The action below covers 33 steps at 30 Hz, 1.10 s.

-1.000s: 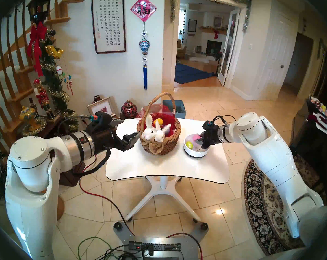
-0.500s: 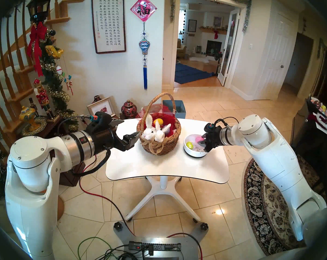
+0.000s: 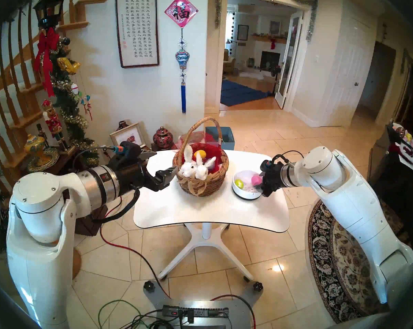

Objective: Put easter egg into basket

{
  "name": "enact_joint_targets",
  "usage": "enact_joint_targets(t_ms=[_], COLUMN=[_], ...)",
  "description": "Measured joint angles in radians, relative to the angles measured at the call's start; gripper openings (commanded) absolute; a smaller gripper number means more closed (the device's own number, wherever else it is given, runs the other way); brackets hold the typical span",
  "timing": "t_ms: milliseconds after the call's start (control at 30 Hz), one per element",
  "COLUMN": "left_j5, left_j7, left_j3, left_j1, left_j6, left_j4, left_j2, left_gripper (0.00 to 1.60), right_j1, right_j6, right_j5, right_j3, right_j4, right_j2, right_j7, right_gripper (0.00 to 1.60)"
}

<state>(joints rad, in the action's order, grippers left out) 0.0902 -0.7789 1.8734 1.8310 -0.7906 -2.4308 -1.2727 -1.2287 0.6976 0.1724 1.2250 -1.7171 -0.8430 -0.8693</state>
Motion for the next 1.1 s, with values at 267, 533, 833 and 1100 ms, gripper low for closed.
enact_joint_targets(t_ms=[267,533,833,1100], left_j5=[-0.002,-0.004,-0.007,-0.009], left_j7=[-0.002,-0.004,-0.006,-0.008], left_j3=[0.000,0.000,0.001,0.001], left_j1=[-0.001,-0.001,-0.002,-0.002], left_j6=[0.000,0.000,-0.001,-0.001], left_j4=[0.000,0.000,0.000,0.000], left_j2=[-0.002,-0.003,-0.005,-0.006], left_gripper=[1.60,1.60,1.60,1.60], right_j1=[0.007,0.016,0.033,0.041], right_j6=[0.003,0.003,-0.009,-0.024], right_j5=[0.006,0.012,0.019,0.020], right_j3=[0.000,-0.003,-0.006,-0.006], right_j4=[0.000,0.007,0.035,0.062], right_j2=[0.003,0.003,-0.001,-0.018], right_j7=[-0.015,-0.031,-0.043,-0.041], right_gripper=[1.46,1.47,1.41,1.33])
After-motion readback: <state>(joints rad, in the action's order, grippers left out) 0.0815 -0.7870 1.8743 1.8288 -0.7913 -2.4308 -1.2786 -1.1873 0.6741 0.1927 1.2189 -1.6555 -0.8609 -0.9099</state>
